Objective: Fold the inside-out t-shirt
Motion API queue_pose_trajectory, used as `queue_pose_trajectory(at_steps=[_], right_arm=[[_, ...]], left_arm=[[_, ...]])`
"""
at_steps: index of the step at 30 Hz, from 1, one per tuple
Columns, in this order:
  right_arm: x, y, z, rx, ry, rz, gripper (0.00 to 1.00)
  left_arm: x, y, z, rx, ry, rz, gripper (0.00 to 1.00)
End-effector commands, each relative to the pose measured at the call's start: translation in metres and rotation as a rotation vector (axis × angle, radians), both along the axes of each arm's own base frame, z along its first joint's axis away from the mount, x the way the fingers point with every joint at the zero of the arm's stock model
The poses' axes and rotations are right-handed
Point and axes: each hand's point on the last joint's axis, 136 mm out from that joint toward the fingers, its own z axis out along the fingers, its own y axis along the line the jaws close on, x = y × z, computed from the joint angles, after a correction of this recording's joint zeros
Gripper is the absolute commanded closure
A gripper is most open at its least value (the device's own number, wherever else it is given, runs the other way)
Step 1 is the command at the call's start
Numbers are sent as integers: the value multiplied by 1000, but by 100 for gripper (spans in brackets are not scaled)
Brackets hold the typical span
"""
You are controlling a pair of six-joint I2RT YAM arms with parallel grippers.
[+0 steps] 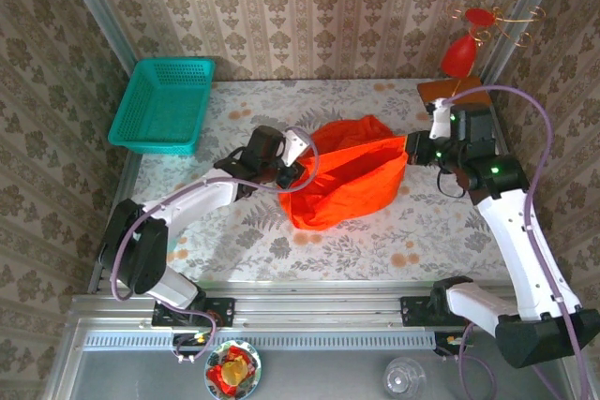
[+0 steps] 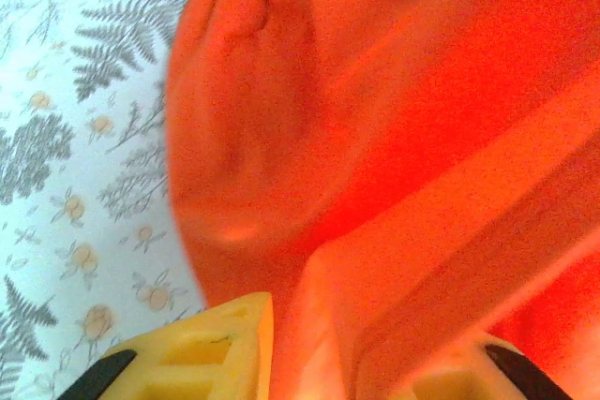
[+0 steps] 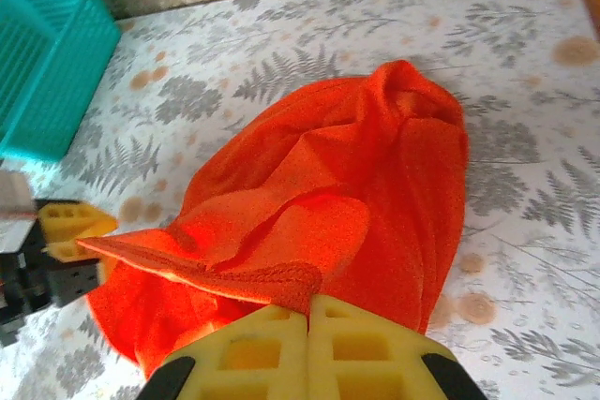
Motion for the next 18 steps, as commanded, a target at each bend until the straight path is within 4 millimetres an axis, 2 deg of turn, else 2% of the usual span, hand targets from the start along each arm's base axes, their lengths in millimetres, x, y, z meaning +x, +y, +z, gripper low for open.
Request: queue_pose_trajectory(at_steps=[1, 4, 8, 10, 11, 14, 17, 18], right_arm=[[-12, -4, 0, 30, 12, 0, 98], [-12, -3, 3, 52, 8, 6, 98], [-10, 0, 3, 79, 14, 9, 98], [-10, 0, 2, 86, 16, 6, 98], [-10, 0, 3, 87, 14, 4, 98], [-11, 1, 9, 95, -4, 9, 98], [-14, 4, 25, 103, -48, 29, 98], [-16, 4, 31, 102, -67, 32, 98]], left_arm=[[-8, 14, -10, -10, 59, 12, 77], [-11, 18, -15, -86, 125, 16, 83], [-18, 9, -12, -192, 171, -21, 94], [-20, 5, -4, -241, 175, -31, 100], [-19, 6, 2, -262, 169, -27, 100], [-15, 13, 40, -365, 136, -23, 100], [-14, 29, 98, -468, 39, -20, 100], [-12, 41, 123, -501, -9, -12, 100]])
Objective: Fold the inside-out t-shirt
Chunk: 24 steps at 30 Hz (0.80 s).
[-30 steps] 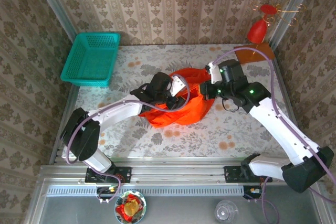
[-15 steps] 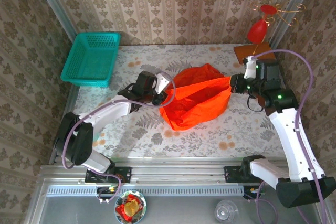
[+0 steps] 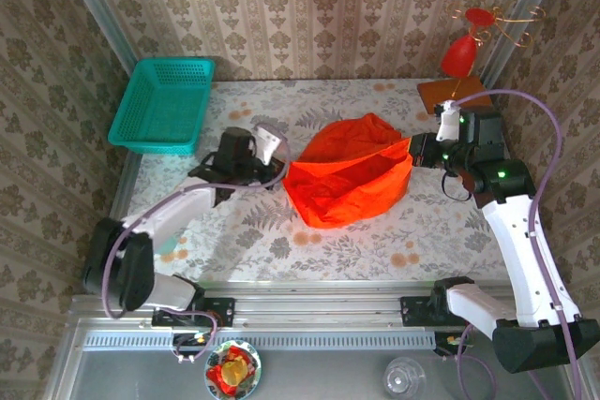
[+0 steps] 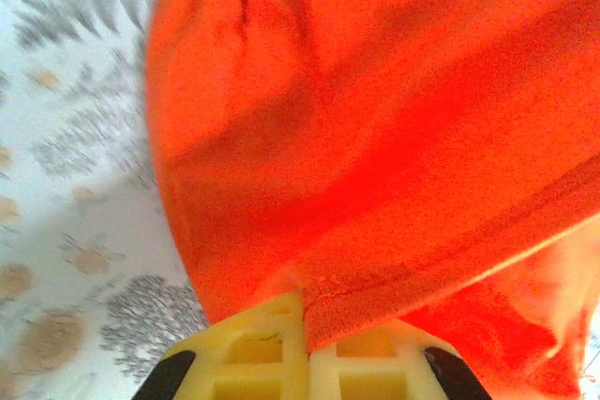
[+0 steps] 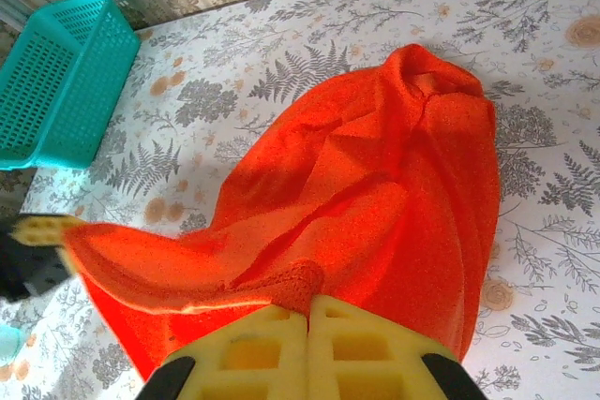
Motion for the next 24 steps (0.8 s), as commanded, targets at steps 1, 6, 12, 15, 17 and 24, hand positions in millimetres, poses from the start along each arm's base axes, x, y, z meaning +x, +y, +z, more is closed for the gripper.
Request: queue_pose_trajectory(at_steps=[1, 6, 12, 15, 17, 24], right_arm=[[-10, 4, 35, 28, -101, 23, 98], [-35, 3, 99, 40, -315, 34, 100], [-80, 9, 202, 150, -668, 70, 100], [-95, 10, 238, 188, -787, 89, 100], [-96, 9, 251, 195, -817, 83, 100], [-34, 9, 227, 203, -673, 39, 100]], left_arm=[[-3, 14, 100, -185, -162, -8, 100], [-37, 38, 222, -294, -394, -56, 100], [-69, 59, 330, -341, -539, -19, 100], [-68, 69, 363, -347, -585, 46, 100], [-63, 73, 375, -352, -603, 75, 100], [16, 69, 359, -352, -496, 181, 100]])
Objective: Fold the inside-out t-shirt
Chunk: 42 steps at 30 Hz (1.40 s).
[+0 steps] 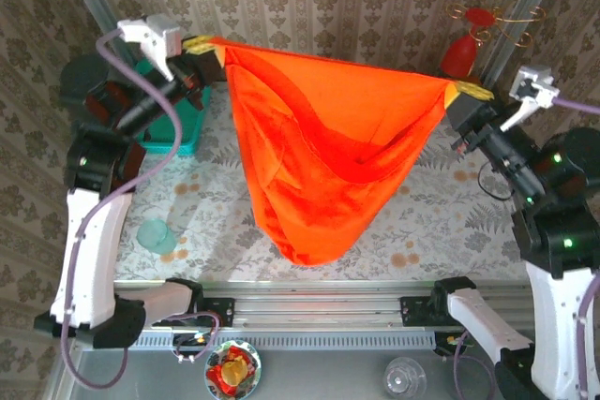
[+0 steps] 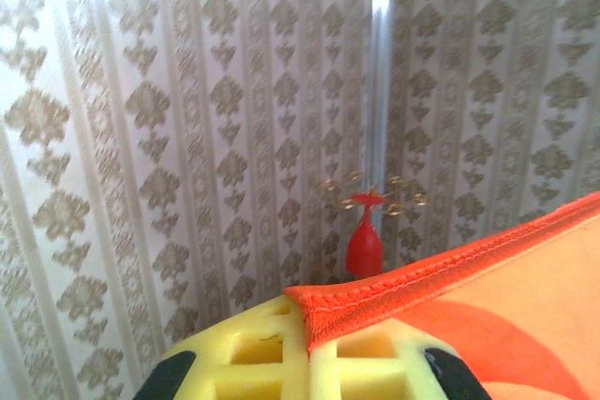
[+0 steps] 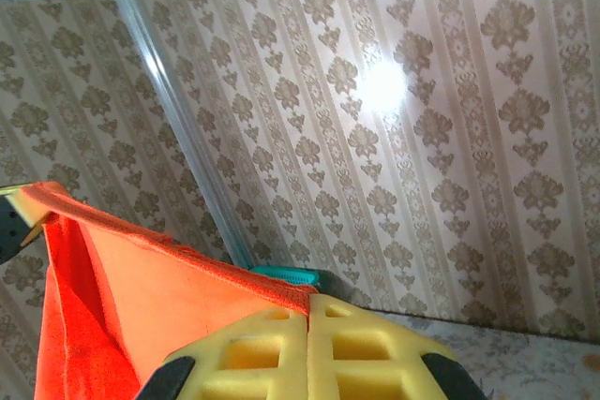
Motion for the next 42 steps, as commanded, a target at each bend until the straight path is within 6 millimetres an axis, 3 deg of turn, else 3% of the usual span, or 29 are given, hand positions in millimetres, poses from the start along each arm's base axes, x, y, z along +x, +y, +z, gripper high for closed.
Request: queue_pose_trajectory(at_steps=[1, 6, 8, 14, 16, 18, 20, 23, 27, 32, 35, 36, 38, 42], right_arm=[[45, -3, -22, 30, 99, -33, 100], [96, -6, -35, 64, 161, -70, 100], [107, -5, -31, 79, 166, -69, 100], [114, -5, -22, 116, 151, -69, 100], [113, -5, -32, 116, 174, -69, 100], [113, -3, -56, 113, 227, -62, 100], [114, -2, -89, 113, 303, -57, 100], [113, 1, -157, 116, 467, -57, 100], [100, 4, -255, 109, 706, -69, 98], [75, -15, -352, 42, 951, -198, 92], [59, -25, -385, -2, 1045, -259, 88], [58, -27, -388, -13, 1051, -269, 86], [48, -27, -396, -37, 1090, -262, 80], [42, -9, -388, -46, 1064, -182, 66]], left_arm=[[62, 4, -27, -45, 163, 75, 100], [116, -8, -3, -138, 191, -27, 100], [123, -15, 16, -171, 185, -101, 100], [115, -25, 61, -214, 134, -231, 100], [108, -29, 63, -217, 138, -276, 100], [101, -36, 53, -195, 169, -318, 100], [96, -45, 32, -158, 217, -343, 100], [89, -58, -21, -78, 316, -342, 100], [79, -76, -117, 33, 493, -330, 100], [68, -104, -249, 152, 742, -333, 100], [61, -119, -300, 167, 850, -353, 100], [51, -133, -310, 183, 859, -383, 100], [46, -141, -324, 200, 877, -387, 100], [42, -151, -332, 215, 887, -393, 100]])
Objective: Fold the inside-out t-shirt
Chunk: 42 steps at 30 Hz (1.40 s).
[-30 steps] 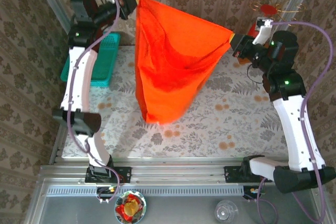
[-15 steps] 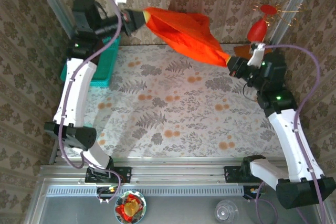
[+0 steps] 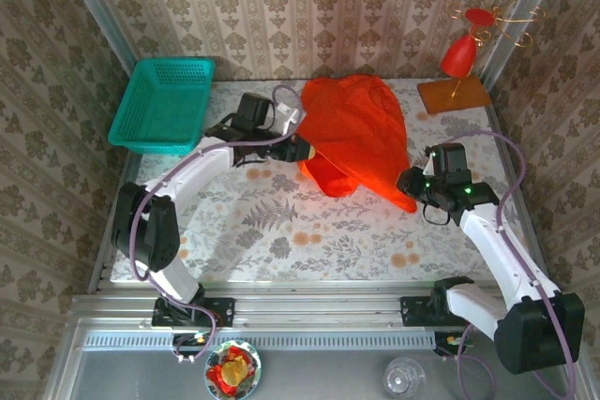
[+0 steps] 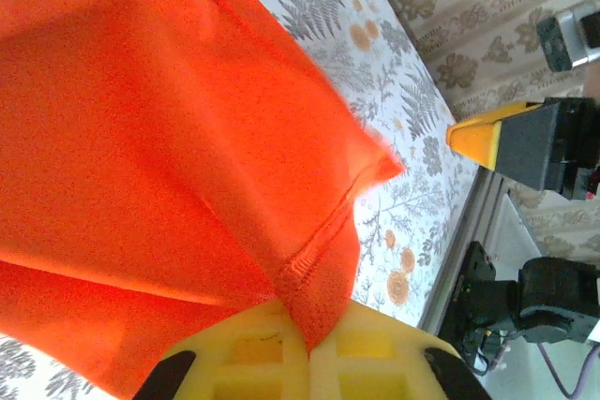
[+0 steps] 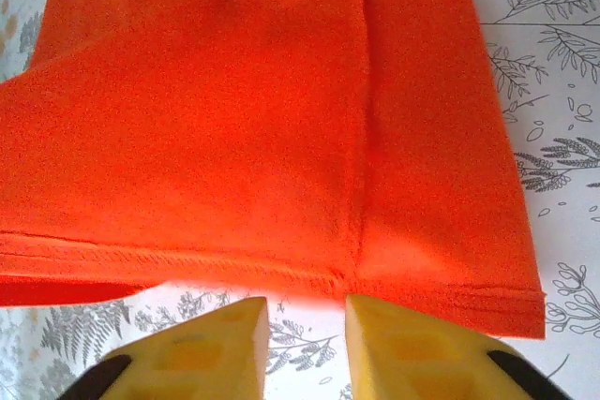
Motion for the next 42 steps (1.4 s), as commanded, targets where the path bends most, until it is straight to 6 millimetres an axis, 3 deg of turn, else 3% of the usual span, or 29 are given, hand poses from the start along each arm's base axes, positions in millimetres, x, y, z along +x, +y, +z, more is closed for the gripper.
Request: queue_pose_trajectory(at_steps=[1, 5, 7, 10, 18, 24, 31, 36, 42], right_arm=[[-11, 12, 7, -11, -16, 55, 63], [-9, 52, 22, 7, -102, 185, 59], [-7, 79, 25, 18, -146, 259, 67], [-2, 115, 24, 12, -202, 353, 88], [24, 172, 15, -105, -393, 451, 92], [60, 171, 12, -362, -541, 430, 97], [105, 174, -11, -633, -567, 501, 100], [138, 154, -22, -541, -479, 406, 98], [162, 143, -37, -439, -393, 336, 92]], left_arm=[[9, -8, 30, -60, -115, 2, 100], [9, -12, 36, -68, -123, -3, 100], [7, -13, 39, -74, -127, -11, 100], [6, -13, 39, -64, -125, -7, 100], [0, -13, 48, -61, -138, -11, 100], [-8, -11, 62, -64, -159, -16, 100], [-24, -13, 81, -86, -177, -39, 100], [-37, -14, 91, -67, -200, -60, 100], [-50, -21, 103, -70, -225, -91, 100]])
